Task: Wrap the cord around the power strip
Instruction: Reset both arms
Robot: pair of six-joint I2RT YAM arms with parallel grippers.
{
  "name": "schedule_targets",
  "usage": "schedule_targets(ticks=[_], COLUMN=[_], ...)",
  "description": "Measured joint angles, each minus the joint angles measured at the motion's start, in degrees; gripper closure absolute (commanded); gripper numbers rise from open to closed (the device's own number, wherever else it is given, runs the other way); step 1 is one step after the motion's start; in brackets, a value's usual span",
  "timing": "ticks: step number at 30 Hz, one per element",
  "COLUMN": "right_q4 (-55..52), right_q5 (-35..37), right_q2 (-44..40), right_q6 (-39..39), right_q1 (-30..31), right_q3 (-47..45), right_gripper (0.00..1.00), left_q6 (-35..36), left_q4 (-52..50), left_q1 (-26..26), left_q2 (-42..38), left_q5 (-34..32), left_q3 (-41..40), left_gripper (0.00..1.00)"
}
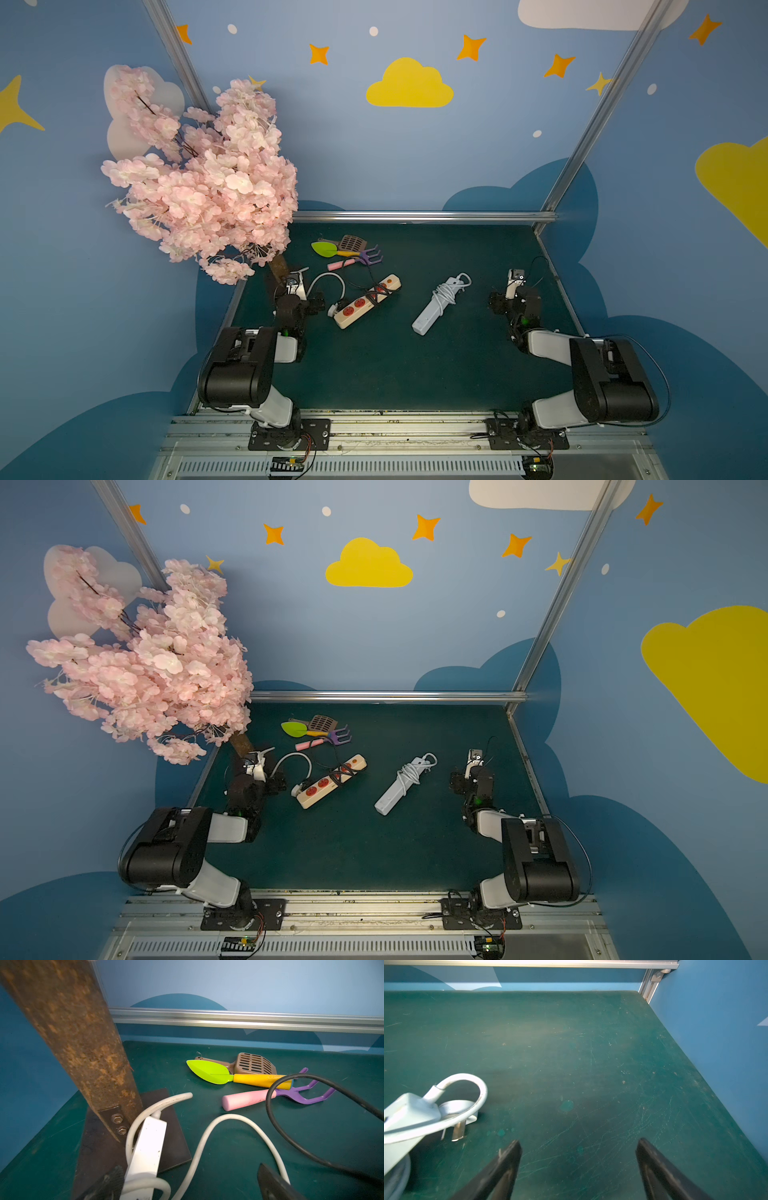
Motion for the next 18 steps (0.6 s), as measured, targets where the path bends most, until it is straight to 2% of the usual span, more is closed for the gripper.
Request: schedule_targets(ticks=[18], right_q4=[-0.7], right_q5=[0.0], right_q2=[0.0], right_q6=[0.8], right_q1=[0.0], right_q3=[0.0], right_gripper=[0.12], left_q6=[0.8], left_q4=[-0.4], left_q1=[-0.1], left_q2=[0.0], left_q5=[0.7], left_q3=[0.1], left_gripper=[0.0])
